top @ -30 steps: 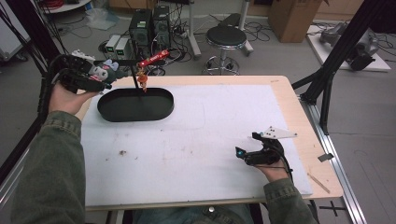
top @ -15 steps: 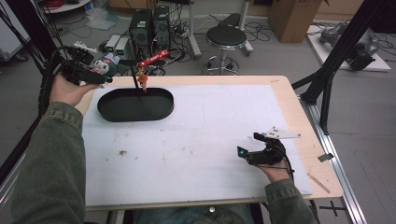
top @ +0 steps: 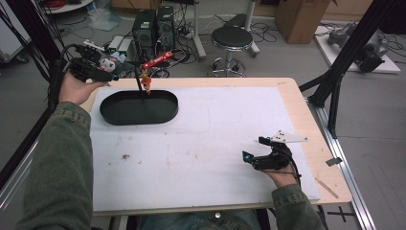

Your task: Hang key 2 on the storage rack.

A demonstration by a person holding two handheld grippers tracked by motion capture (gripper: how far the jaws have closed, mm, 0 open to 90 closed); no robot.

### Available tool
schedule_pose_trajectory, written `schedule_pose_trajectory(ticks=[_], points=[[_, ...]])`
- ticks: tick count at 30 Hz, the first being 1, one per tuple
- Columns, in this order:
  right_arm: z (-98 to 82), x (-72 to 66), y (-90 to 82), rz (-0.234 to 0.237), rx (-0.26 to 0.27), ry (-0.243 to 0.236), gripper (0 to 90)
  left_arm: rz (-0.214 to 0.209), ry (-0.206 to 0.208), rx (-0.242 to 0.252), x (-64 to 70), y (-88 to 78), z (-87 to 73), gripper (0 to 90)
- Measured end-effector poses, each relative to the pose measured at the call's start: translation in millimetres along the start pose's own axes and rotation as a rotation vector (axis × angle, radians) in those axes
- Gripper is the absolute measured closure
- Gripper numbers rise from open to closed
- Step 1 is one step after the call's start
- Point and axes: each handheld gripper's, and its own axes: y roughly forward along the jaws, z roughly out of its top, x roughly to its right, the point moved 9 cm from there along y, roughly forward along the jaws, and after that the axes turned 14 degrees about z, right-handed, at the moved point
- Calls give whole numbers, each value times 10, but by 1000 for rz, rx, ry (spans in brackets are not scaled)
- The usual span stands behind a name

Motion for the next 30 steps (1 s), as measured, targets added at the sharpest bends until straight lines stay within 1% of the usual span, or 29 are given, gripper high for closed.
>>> schedule_pose_trajectory(ticks=[6, 9, 10, 11, 12, 13, 14, 15, 16, 17, 18, 20, 21, 24, 25, 27, 28, 30], points=[[-7, -6, 10, 7, -5, -5, 4, -17, 14, -19, 19, 83, 85, 455], [-11, -14, 20, 14, -8, -3, 4, -22, 9, -17, -2, 108, 156, 447], [-10, -11, 22, 13, -8, -4, 4, -32, -1, -24, -9, 118, 165, 435], [-10, -16, 23, 14, -7, 1, 4, -31, -7, -29, -21, 124, 164, 410], [-12, -13, 21, 14, -9, -4, 4, -8, -12, -33, -45, 133, 158, 374], [-14, -16, 20, 14, -9, 1, 4, 9, -14, -32, -63, 134, 153, 316], [-14, -15, 19, 14, -7, -2, 4, 14, -17, -25, -73, 121, 150, 270], [-12, -15, 19, 13, -5, -8, 4, 10, -25, -12, -75, 100, 149, 242], [-15, -28, 17, 16, -7, -1, 4, 10, -36, 1, -81, 77, 145, 199], [-13, -31, 16, 17, -6, -3, 4, 8, -42, 17, -86, 52, 141, 160], [-11, -33, 18, 15, -3, -4, 4, -1, -50, 36, -92, 21, 129, 154], [-10, -36, 18, 16, -3, -9, 4, -28, -68, 50, -89, -11, 107, 122], [-11, -41, 17, 16, -4, -5, 4, -53, -78, 66, -85, -33, 85, 109], [-4, -39, 14, 16, 2, -9, 4, -103, -106, 102, -58, -73, 31, 87], [-3, -35, 17, 16, 2, -13, 4, -119, -121, 124, -46, -88, 10, 74], [0, -36, 17, 16, 5, -7, 4, -137, -139, 162, -44, -119, -26, 63], [-1, -37, 16, 15, 5, -4, 4, -144, -155, 191, -45, -139, -42, 63], [0, -31, 15, 13, 5, -8, 4, -164, -189, 223, -39, -170, -70, 63]])
